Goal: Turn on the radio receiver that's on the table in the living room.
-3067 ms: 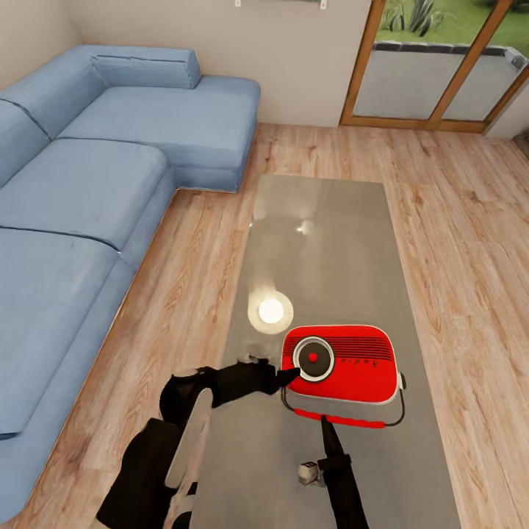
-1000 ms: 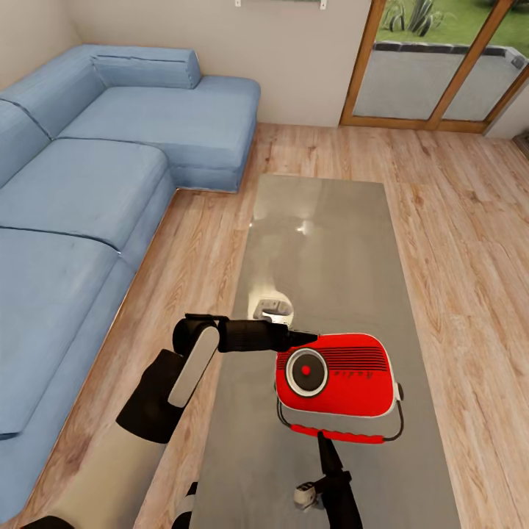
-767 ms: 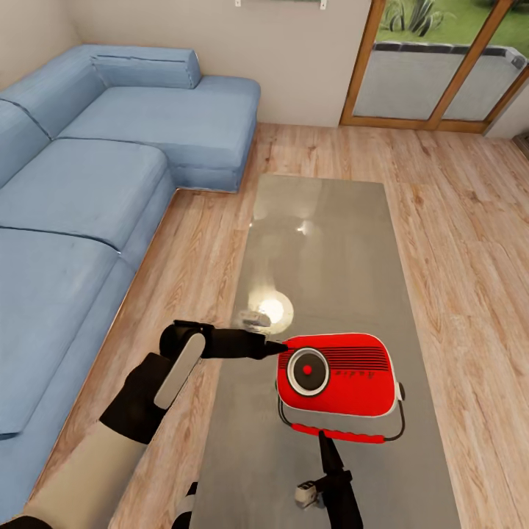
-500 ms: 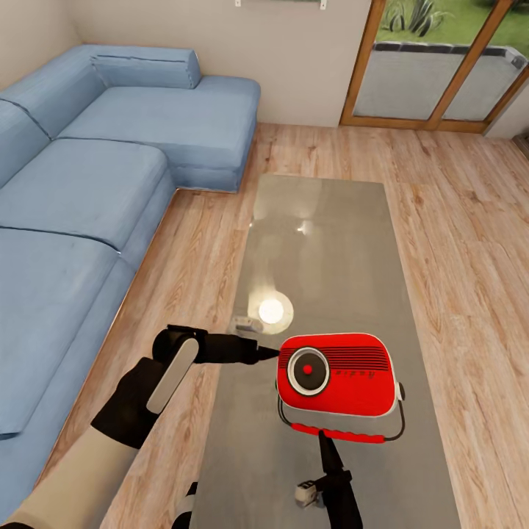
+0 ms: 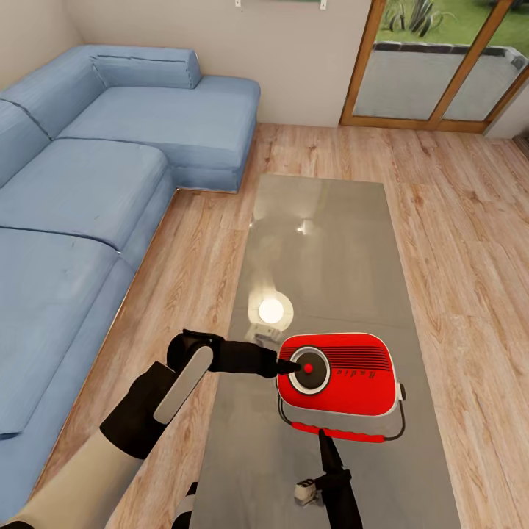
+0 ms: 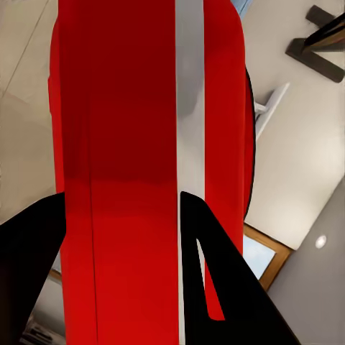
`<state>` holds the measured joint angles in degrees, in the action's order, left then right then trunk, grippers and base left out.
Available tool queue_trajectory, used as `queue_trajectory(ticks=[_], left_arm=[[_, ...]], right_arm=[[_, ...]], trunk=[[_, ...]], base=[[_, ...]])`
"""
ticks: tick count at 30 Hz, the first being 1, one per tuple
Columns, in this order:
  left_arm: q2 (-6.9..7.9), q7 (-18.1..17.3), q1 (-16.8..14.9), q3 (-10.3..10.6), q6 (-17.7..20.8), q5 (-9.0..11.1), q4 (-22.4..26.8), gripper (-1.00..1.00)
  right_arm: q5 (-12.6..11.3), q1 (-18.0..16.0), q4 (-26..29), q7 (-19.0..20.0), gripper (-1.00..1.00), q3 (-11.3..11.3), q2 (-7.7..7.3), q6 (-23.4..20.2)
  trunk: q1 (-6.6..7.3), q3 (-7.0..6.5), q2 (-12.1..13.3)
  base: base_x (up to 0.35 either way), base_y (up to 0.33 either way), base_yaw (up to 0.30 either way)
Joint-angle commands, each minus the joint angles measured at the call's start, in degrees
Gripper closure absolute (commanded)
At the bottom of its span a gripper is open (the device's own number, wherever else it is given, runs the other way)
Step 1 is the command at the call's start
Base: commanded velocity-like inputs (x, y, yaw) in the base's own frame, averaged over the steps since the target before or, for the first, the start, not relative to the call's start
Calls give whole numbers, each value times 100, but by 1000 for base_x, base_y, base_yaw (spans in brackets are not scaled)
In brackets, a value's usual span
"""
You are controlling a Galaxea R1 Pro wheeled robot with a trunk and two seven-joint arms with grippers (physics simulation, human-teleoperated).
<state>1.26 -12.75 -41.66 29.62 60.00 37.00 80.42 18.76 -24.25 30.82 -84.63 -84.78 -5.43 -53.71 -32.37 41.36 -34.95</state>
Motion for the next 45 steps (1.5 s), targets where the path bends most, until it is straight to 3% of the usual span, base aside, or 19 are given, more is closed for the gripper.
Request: queue_trajectory(ticks=[1,5,6,22,25,27,31,45], left_arm=[[1,0,0,2,0,3,4,-100],[7,0,0,8,0,133,30,-100],[16,0,0,14,0,250,33,100],[-7,12,0,15,0,319,151,100],[-127,160,0,9,0,299,151,100],[-264,619,0,-9,0,320,120,100],[-373,959,0,-23,0,352,86,100],[-568,1049,0,-17,0,347,-100,100]], right_arm=[[31,-1,3,-2,100,-3,1,-8],[31,-1,3,-1,100,-4,6,-8],[31,-1,3,-1,100,-4,7,-8],[6,-1,3,8,100,-12,7,0],[5,-1,3,8,100,-12,7,1],[5,1,3,8,100,-12,7,1],[5,-1,3,8,100,-12,7,1],[13,-1,3,3,100,-20,7,-7]], trunk=[[0,0,0],[0,0,0],[0,0,0],[0,0,0],[0,0,0],[0,0,0],[0,0,0],[0,0,0]], base=[[0,0,0],[0,0,0],[0,0,0],[0,0,0],[0,0,0],[0,0,0],[0,0,0],[0,0,0]])
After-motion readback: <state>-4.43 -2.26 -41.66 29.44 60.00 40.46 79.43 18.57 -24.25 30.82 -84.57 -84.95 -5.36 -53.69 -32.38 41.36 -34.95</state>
